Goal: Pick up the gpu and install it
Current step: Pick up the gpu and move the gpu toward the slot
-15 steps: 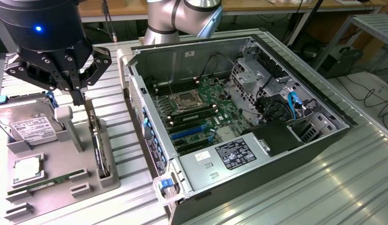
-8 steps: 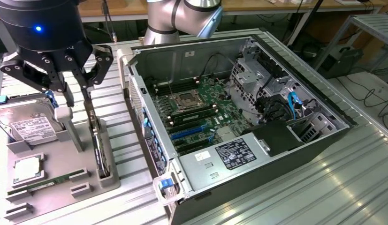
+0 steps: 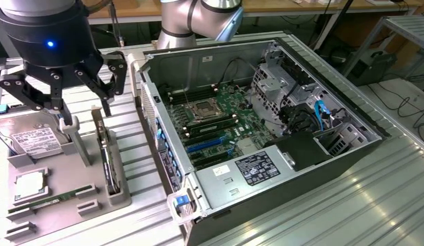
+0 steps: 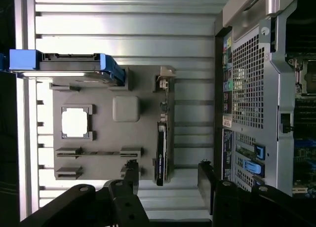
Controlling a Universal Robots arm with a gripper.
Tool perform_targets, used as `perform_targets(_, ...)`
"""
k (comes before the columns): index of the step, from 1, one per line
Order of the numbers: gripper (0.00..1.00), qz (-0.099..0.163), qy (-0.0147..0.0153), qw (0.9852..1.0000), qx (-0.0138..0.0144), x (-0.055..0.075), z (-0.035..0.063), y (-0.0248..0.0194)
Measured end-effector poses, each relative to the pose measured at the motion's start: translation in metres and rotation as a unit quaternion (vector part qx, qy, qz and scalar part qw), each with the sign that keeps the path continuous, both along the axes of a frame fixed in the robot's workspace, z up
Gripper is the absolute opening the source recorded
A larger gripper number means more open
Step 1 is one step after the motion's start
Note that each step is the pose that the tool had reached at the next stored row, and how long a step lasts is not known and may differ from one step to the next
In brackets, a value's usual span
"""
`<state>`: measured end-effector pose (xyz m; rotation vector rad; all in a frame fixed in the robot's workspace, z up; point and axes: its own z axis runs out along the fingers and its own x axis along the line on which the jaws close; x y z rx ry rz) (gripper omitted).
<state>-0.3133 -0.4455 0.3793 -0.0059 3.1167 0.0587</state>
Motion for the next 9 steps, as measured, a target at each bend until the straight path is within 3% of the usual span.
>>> perform_targets(3,0.6,0.007,0.0,1.0,-0.0016,0.0,-0.0099,-0.0017)
perform_targets(6,0.6,0.014,0.0001,0.9999,-0.0017,0.0,-0.0266,-0.0049)
perform_targets(9,0.6,0.016,0.0001,0.9999,-0.0017,0.0,-0.0342,-0.008)
